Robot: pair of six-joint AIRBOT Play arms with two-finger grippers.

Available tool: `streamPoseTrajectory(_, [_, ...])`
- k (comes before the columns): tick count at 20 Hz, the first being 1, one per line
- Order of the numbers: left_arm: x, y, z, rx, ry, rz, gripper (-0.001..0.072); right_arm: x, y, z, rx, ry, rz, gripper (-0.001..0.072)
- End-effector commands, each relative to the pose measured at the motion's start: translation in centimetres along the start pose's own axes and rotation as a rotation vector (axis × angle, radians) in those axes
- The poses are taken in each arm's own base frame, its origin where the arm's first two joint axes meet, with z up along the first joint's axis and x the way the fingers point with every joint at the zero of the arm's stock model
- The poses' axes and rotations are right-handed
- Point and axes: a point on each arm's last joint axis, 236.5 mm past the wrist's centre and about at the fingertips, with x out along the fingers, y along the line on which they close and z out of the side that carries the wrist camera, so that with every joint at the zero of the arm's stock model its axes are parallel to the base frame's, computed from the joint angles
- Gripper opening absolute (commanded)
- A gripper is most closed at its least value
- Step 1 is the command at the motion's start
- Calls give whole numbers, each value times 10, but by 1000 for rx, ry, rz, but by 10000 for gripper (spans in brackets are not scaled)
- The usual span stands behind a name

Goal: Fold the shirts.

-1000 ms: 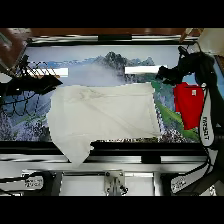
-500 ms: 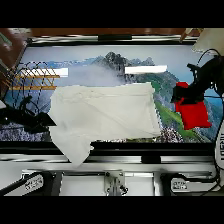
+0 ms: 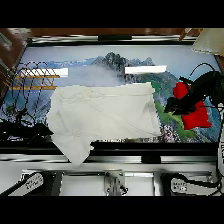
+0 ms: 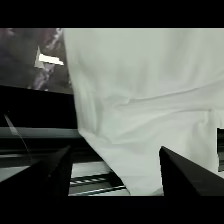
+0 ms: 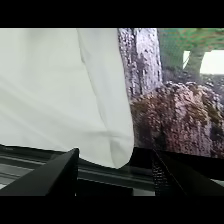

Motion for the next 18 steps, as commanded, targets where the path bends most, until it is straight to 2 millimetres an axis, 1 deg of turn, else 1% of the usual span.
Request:
streamPoseTrajectory(1, [5,10,3,18,-18,12,600,2,1,1,-2,-8,7,556])
streamPoseTrajectory(7, [23,17,-6,-2,63,-6,600,2,5,2,9,-13,21,556])
streamPoseTrajectory(11, [34,12,-4,37,73,12,600,2,5,3,21,-16,21,556])
streamPoseTrajectory(15, [49,6,-10,65,131,12,599,2,7,2,45,-13,31,556])
streamPoseTrajectory(16, [51,5,-10,66,131,12,597,2,7,2,56,-12,31,556])
streamPoseTrajectory(18, [54,2,-8,58,129,2,441,2,8,0,61,-4,34,573])
